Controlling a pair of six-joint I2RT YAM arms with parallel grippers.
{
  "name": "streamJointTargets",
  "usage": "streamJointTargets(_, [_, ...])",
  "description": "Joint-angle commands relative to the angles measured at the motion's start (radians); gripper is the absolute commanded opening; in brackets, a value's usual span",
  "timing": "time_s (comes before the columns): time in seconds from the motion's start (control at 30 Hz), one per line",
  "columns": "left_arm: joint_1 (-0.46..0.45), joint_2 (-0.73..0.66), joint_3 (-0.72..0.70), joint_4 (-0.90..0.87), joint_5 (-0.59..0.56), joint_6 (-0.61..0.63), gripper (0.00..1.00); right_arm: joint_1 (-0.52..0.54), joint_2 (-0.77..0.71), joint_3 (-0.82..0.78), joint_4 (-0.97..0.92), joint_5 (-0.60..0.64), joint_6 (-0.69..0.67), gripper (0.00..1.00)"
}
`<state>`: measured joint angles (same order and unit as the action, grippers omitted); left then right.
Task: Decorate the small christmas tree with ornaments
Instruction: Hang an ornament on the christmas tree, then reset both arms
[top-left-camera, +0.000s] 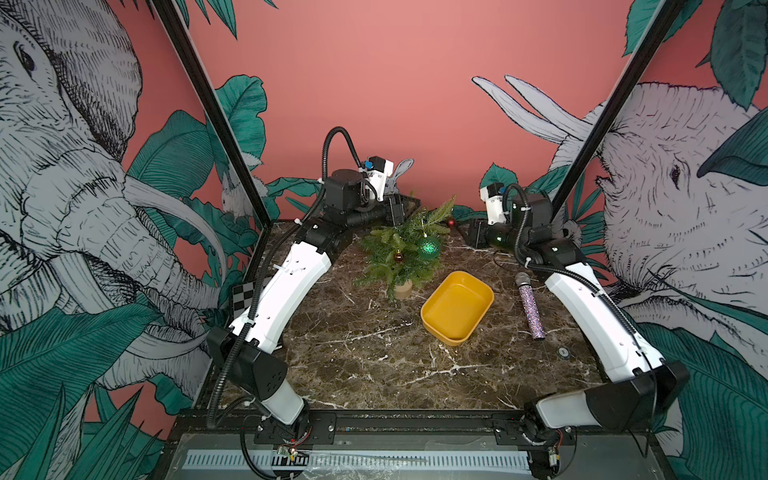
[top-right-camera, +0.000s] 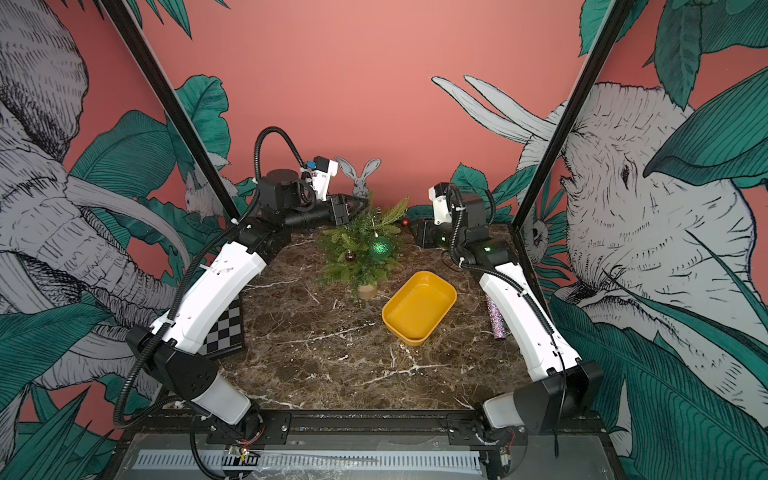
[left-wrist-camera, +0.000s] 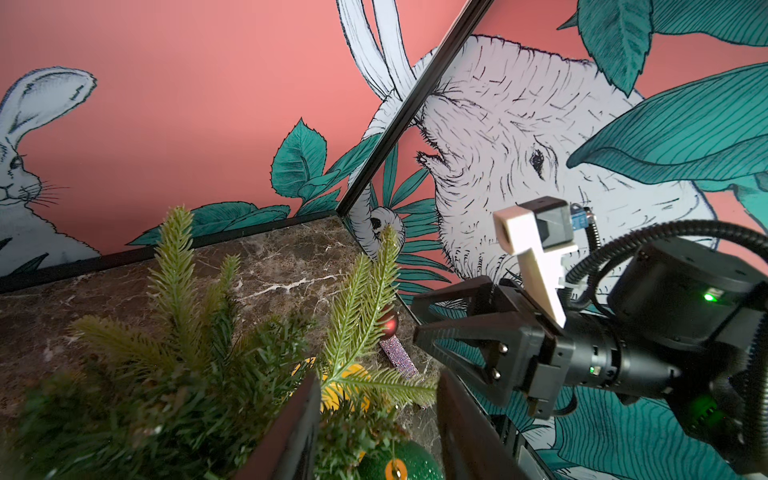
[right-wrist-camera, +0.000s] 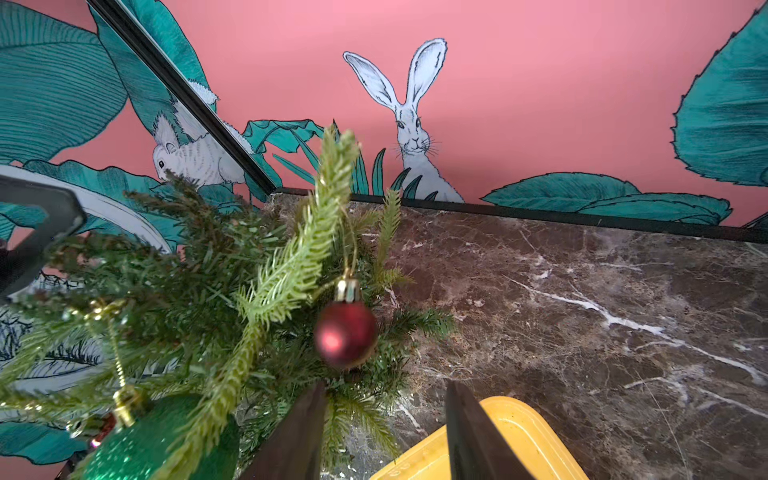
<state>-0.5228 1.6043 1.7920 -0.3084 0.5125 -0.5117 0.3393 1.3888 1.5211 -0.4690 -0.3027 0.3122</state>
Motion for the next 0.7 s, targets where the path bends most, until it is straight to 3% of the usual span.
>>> streamJointTargets(0.0, [-0.001,-0.05,-0.009,0.011,0.011,0.002,0.48,-0.003,-0.06,-0.039,0.041,0.023,0.003,0.52])
streamJointTargets(0.67, [-0.002,-0.103,0.099,-0.298,0.044,0.149,0.63,-0.003,-0.313,-0.318,0.09,-0.1,0.046,0.84])
